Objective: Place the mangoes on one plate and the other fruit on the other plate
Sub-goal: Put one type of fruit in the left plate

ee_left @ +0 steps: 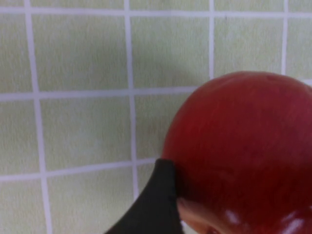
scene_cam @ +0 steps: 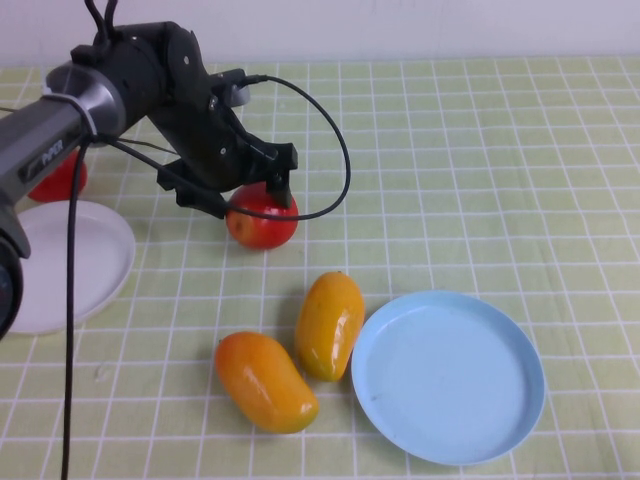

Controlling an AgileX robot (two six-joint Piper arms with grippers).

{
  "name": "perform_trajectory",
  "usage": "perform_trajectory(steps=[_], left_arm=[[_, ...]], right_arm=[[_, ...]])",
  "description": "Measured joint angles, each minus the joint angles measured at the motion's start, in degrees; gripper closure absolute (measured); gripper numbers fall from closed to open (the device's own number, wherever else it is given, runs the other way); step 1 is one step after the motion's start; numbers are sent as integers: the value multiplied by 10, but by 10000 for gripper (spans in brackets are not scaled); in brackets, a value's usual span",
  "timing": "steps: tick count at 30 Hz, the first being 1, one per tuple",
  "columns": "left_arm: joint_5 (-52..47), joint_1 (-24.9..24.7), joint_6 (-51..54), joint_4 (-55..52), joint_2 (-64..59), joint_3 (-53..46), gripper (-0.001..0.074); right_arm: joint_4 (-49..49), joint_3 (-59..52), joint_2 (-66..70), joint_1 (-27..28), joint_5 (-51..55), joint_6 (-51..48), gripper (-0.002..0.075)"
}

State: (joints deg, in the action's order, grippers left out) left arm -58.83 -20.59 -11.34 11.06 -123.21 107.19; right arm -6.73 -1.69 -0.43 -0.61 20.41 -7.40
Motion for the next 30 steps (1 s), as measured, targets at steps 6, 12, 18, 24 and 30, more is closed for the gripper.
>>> perform_trajectory(steps=[6,12,18,24,30], left_arm=[[21,0,7,0,-8,6,66],[29,0,14,0,-8,6,73],[27,0,38,0,-9,6,143],[23,0,53,-3,-5,6,143],[-37,0,65,-84,47,-1,143]], right_arm=[[0,0,0,0,0,0,744],[0,0,0,0,0,0,744],[0,0,0,0,0,0,744],[0,0,0,0,0,0,744],[0,0,0,0,0,0,744]])
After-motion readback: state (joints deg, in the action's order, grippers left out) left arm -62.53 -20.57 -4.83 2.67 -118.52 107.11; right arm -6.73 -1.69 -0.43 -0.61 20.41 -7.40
